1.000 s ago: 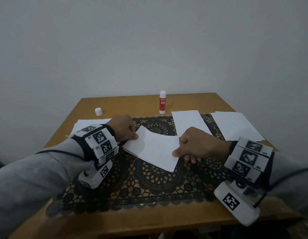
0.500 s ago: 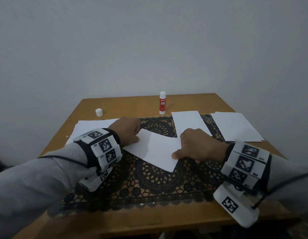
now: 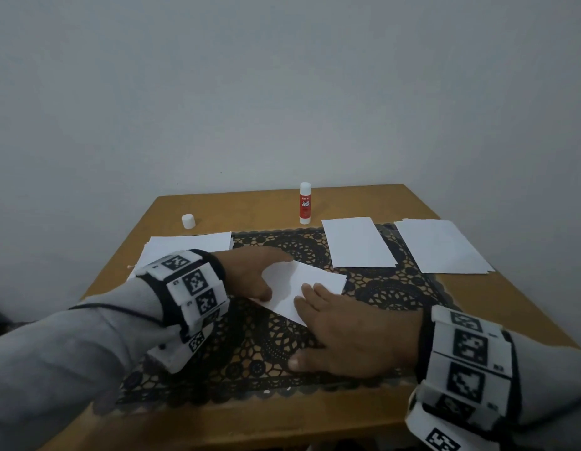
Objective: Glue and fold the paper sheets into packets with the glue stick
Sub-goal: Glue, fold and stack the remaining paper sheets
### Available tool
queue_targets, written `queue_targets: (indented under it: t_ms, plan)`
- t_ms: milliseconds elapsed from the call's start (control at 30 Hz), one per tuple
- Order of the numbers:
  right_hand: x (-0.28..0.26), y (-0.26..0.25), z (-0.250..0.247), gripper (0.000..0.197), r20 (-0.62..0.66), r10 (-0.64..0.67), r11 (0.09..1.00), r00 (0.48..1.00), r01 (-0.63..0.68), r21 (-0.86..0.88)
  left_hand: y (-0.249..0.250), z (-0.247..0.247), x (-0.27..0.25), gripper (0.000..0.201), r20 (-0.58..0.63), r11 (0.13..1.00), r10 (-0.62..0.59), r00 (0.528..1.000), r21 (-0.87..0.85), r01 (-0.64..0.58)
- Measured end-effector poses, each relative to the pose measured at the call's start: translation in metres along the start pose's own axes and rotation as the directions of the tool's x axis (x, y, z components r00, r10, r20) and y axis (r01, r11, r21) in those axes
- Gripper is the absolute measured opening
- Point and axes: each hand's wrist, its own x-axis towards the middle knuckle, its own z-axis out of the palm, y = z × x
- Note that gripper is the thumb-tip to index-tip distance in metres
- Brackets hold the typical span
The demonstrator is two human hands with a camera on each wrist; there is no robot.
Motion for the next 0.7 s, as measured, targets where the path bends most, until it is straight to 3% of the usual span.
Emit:
queue_targets:
  t_ms: [167, 333, 500, 600, 700]
  plan:
    - [-0.003, 0.005, 0.003, 0.09, -0.031, -0.023, 1.0, 0.999, 0.023, -0.002, 0.006, -0.004, 0.015, 0.058, -0.079, 0.997, 0.029, 0.996, 0.076, -0.023]
    - [-0.012, 0.007, -0.007, 0.073, -0.072, 0.011, 1.0, 0.997, -0.009, 0.021, 0.0, -0.015, 0.019, 0.044, -0.073, 0.994, -0.031, 0.997, 0.103, 0.038]
    - [-0.02, 0.016, -0.015, 0.061, -0.042, 0.067, 0.998, 0.997, -0.068, -0.012, -0.004, -0.008, 0.005, 0.021, -0.058, 0.996, 0.004, 0.998, 0.086, 0.001]
    - [-0.015, 0.016, -0.016, 0.067, -0.023, 0.069, 0.997, 0.997, -0.07, -0.032, 0.0, -0.002, -0.009, 0.025, -0.081, 0.993, 0.017, 0.997, 0.12, -0.008]
    - [-0.009, 0.011, -0.01, 0.085, 0.056, 0.014, 0.999, 0.998, -0.012, -0.047, 0.012, 0.009, -0.024, 0.056, -0.002, 0.968, 0.001, 1.0, 0.252, 0.0]
